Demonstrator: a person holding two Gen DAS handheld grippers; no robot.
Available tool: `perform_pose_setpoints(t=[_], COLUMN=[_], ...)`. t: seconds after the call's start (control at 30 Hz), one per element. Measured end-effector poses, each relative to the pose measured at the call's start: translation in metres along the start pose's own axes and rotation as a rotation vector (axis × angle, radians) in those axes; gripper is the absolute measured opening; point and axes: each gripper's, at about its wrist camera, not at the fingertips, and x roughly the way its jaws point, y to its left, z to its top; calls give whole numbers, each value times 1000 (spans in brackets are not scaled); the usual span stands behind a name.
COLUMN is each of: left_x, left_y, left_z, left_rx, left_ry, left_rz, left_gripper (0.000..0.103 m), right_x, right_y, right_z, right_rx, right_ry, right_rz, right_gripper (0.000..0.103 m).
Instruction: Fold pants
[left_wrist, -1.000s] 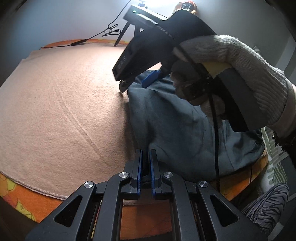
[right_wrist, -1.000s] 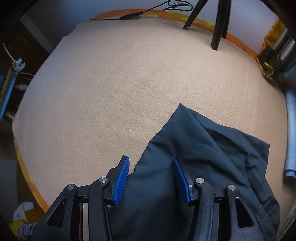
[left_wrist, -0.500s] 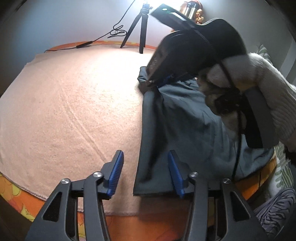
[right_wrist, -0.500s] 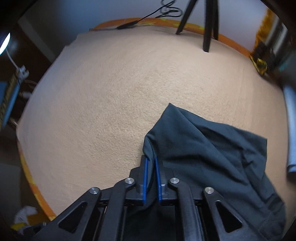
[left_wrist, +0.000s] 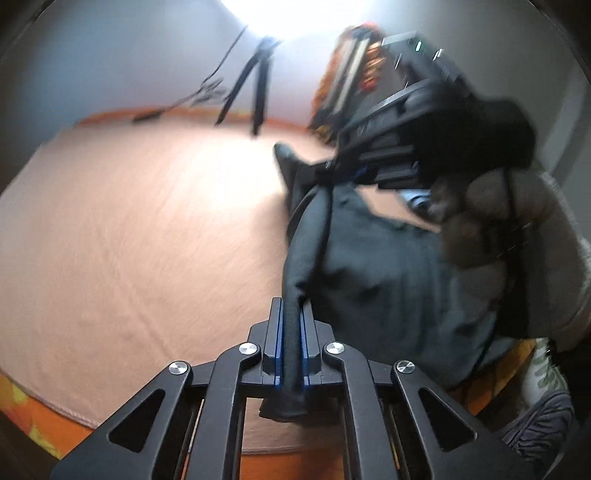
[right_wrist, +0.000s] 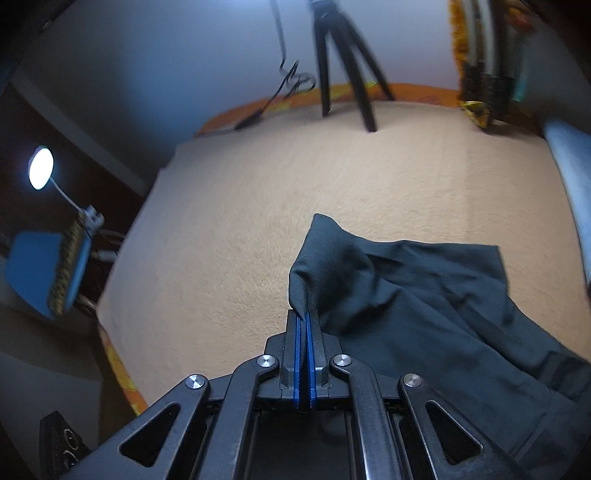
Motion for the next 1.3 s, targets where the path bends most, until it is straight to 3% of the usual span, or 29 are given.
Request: perform_pose_setpoints(t=[0.17, 0.33, 0.8, 0.93, 1.1, 1.17, 1.23, 1.3], left_x=[-15, -14, 28, 44, 40, 32, 21, 13], left_y=[-44, -95, -213, -237, -247, -238, -223, -204], left_z=[3, -3, -37, -44, -54, -51, -48, -38], left_rx=[95, 201, 369, 383, 434, 426, 398, 368], left_ry=[-49, -54, 27, 91, 158, 171, 165, 145], left_rz=[-77, -151, -319, -394, -429, -431, -429, -408], left_gripper=[5, 4, 4, 5, 11, 28, 35, 35], right_x=[-50, -85, -147, -164, -174, -179, -185, -192], right_y=[-30, -61, -165, -194, -225, -238, -248, -258], right_z=[-10, -24, -83, -97, -114, -120, -125, -130], right_rx=[88, 137, 238, 268, 303, 318, 328, 333], right_ry=[-96, -179, -277, -308, -299, -300, -307, -314], right_rz=[57, 62, -74, -107, -139, -144, -141, -145], right_gripper=[0, 0, 0, 0, 0, 0, 0, 0])
